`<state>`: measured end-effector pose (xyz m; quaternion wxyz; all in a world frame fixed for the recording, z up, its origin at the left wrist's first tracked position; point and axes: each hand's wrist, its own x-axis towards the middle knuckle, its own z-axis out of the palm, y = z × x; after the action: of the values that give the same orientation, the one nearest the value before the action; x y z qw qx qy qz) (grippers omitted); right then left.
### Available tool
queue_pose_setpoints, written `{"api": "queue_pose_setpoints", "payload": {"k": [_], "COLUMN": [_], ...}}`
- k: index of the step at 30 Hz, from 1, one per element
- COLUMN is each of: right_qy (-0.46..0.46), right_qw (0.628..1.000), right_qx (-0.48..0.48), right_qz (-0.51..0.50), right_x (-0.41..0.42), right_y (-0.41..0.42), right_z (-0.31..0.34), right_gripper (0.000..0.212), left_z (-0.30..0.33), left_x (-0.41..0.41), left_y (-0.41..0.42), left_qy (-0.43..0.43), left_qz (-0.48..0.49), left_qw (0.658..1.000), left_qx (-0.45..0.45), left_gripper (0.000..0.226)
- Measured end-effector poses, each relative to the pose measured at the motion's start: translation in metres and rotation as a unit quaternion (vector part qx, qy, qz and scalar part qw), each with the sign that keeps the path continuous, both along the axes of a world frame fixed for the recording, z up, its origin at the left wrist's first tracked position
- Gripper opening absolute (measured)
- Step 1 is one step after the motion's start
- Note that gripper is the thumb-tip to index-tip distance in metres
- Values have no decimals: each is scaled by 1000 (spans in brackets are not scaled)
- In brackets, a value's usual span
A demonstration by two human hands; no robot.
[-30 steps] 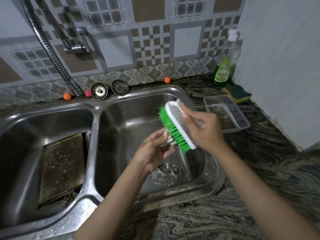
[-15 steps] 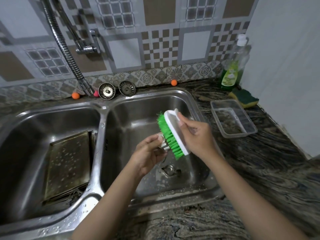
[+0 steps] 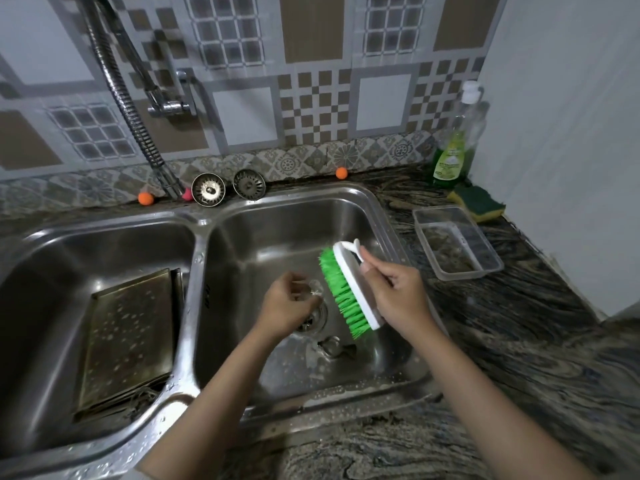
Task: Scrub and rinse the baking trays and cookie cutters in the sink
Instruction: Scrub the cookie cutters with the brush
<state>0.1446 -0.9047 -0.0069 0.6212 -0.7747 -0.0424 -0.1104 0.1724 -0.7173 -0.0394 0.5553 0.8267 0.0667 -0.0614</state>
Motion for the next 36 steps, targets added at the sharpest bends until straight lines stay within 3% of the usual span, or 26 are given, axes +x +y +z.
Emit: {"api": "queue_pose_setpoints", "payload": {"k": [3, 8, 13, 16, 19, 23, 27, 36], "right_qy": [28, 80, 109, 119, 102, 55, 55, 77], "right_qw": [999, 996, 994, 989, 986, 992, 993, 996], "right_qx": [-31, -9, 15, 81, 131, 90, 57, 11], "right_qz": [26, 29, 21, -9, -33, -62, -88, 33], "right_x": [1, -4, -9, -5, -1, 5, 11, -4], "right_y": [1, -5, -2, 4, 11, 15, 18, 35], "right_z": [-1, -14, -22, -22, -16, -7, -10, -24], "right_gripper": [31, 37, 29, 27, 29, 28, 29, 30], "left_z": [3, 9, 16, 16, 12, 14, 18, 21], "left_x": [-3, -5, -14, -20, -24, -27, -28, 3], "left_y": [-3, 3, -3, -10, -19, -31, -32, 4], "left_qy": [-4, -22, -46, -15, 22, 79, 103, 133], "left_qz": [-18, -5, 27, 59, 83, 41, -18, 157], "left_qw": [1000, 997, 977, 960, 946, 923, 923, 872], "left_qx": [4, -77, -207, -274, -312, -374, -370, -445], "left_gripper": [49, 51, 32, 52, 50, 33, 35, 32]}}
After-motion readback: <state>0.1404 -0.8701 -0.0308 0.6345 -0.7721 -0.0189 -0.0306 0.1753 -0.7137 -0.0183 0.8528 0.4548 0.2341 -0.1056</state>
